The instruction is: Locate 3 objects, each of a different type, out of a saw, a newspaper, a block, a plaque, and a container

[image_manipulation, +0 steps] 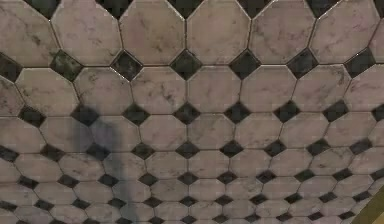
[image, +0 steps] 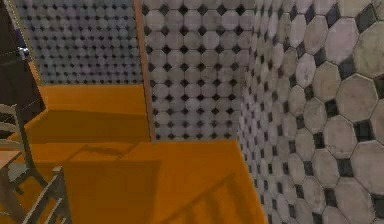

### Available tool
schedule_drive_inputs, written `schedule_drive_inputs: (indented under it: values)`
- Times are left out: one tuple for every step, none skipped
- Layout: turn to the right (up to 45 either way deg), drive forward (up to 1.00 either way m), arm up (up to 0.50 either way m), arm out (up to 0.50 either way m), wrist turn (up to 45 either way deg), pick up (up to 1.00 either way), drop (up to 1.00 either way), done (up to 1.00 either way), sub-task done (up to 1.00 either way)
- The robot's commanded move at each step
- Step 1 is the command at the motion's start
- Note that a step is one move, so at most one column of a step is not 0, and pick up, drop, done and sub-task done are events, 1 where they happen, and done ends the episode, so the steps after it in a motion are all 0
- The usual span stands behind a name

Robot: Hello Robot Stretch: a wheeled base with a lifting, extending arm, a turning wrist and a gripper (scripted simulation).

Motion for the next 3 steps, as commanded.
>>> schedule_drive_inputs:
  values:
    - [0.0,0.75,0.00,0.00,0.0,0.00,0.00,0.00,0.00]
    - [-39.0,0.00,0.00,0.00,0.0,0.00,0.00,0.00,0.00]
    - [0.0,1.00,0.00,0.00,0.0,0.00,0.00,0.00,0.00]
